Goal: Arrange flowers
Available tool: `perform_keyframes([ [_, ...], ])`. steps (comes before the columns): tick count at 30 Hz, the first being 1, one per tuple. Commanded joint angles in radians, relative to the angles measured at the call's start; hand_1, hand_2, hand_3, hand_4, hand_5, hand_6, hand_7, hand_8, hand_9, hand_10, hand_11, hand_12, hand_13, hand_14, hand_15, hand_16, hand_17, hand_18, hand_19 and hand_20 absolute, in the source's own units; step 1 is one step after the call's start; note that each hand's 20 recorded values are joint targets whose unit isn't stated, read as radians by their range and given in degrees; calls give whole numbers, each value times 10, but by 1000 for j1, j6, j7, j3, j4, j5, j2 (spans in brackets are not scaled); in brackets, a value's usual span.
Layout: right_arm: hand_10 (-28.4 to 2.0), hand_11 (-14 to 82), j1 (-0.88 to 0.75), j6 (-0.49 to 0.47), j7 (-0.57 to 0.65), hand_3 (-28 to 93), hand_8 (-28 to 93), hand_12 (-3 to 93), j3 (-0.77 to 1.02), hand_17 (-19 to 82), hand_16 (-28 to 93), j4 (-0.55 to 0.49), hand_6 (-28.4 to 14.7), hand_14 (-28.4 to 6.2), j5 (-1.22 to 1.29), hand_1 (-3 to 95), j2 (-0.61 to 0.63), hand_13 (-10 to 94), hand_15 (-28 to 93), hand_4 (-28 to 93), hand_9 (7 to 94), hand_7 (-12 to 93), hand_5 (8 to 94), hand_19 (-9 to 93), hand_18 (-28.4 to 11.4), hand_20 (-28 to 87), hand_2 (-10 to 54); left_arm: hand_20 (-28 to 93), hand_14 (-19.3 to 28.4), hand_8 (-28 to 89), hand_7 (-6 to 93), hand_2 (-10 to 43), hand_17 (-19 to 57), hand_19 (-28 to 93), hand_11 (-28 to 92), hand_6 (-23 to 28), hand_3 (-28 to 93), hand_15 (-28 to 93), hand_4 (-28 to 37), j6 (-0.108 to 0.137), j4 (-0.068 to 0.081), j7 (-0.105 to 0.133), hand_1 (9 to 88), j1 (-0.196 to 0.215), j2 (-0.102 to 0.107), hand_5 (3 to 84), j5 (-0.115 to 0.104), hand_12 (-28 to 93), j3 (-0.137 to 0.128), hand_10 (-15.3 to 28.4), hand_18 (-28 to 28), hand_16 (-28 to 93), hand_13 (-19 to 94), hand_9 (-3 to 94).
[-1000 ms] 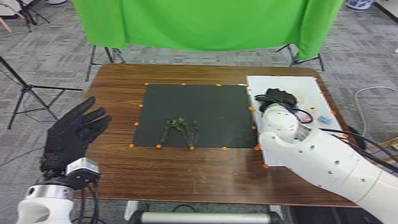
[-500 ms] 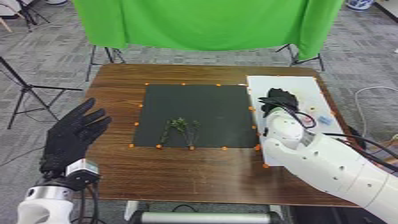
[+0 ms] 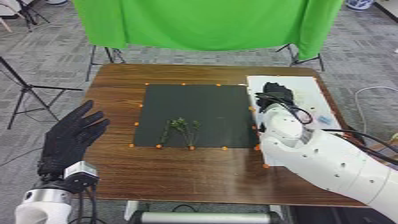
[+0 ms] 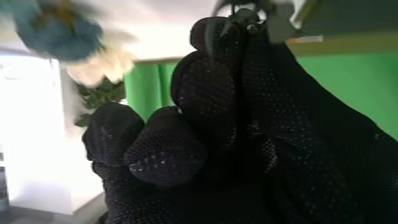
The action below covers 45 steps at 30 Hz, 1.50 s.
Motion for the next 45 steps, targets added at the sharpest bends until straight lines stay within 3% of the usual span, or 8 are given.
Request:
perform_keyframes([
  [1, -135, 557, 5, -11, -29, 859, 154, 225, 68, 422, 180, -62, -30, -100, -46, 479, -5, 813, 821, -283, 861, 240, 895, 932, -275, 564, -95, -63, 271, -97, 134, 65, -85, 605, 270, 100, 816, 498, -193, 22, -15, 16, 246, 41, 3, 381, -6, 94, -12, 204, 243, -98, 267, 364],
  [8, -136, 557, -97, -68, -70, 864, 159, 226, 153, 425, 180, -174, -32, -102, -86, 479, -33, 816, 822, -283, 865, 234, 899, 932, -279, 568, -95, -63, 271, -96, 134, 66, -85, 606, 271, 101, 813, 498, -191, 23, -19, 16, 246, 51, 6, 381, -5, 94, -16, 204, 243, -98, 267, 364],
  [18, -140, 556, -332, -169, -117, 863, 166, 226, 257, 427, 181, -301, -36, -106, -179, 484, -144, 819, 823, -283, 867, 225, 904, 932, -282, 575, -95, -64, 271, -97, 133, 65, -85, 605, 270, 100, 815, 497, -192, 12, -19, -7, 245, 50, 0, 381, 1, 95, -21, 205, 243, -98, 268, 364],
  [27, -142, 554, -376, -176, -90, 865, 172, 226, 225, 430, 181, -313, -36, -107, -172, 484, -157, 819, 824, -283, 870, 218, 907, 932, -283, 579, -95, -64, 271, -96, 133, 65, -85, 605, 270, 100, 815, 497, -192, -2, -16, -26, 246, 38, -3, 381, 9, 94, -25, 204, 243, -98, 268, 364],
  [30, -142, 554, -382, -178, -85, 865, 173, 226, 215, 431, 181, -310, -38, -108, -173, 485, -150, 820, 823, -283, 870, 217, 908, 932, -283, 580, -95, -64, 271, -96, 133, 64, -85, 605, 270, 100, 815, 497, -192, 7, -18, -11, 246, 49, 0, 381, 4, 94, -23, 204, 243, -98, 268, 364],
  [34, -141, 554, -371, -167, -75, 867, 168, 227, 204, 432, 181, -295, -37, -108, -161, 484, -143, 820, 823, -282, 870, 212, 909, 932, -284, 580, -95, -64, 271, -96, 133, 65, -85, 605, 270, 100, 815, 496, -192, 5, -15, -20, 245, 41, -4, 381, 5, 94, -20, 204, 243, -97, 268, 364],
  [39, -141, 555, -365, -155, -74, 863, 129, 227, 201, 426, 176, -294, -35, -108, -166, 463, -134, 811, 817, -262, 861, 222, 906, 932, -283, 562, -95, -64, 271, -96, 133, 64, -85, 605, 271, 100, 816, 497, -191, 10, -18, -8, 245, 49, -1, 381, 2, 94, -19, 203, 243, -97, 268, 364],
  [45, -138, 560, -374, -182, -73, 854, 100, 227, 229, 413, 173, -290, -35, -107, -164, 446, -146, 800, 814, -271, 844, 228, 897, 932, -278, 546, -95, -64, 270, -96, 133, 64, -85, 605, 271, 100, 817, 496, -192, 14, -18, -10, 246, 47, -3, 381, 4, 94, -17, 203, 243, -97, 268, 365],
])
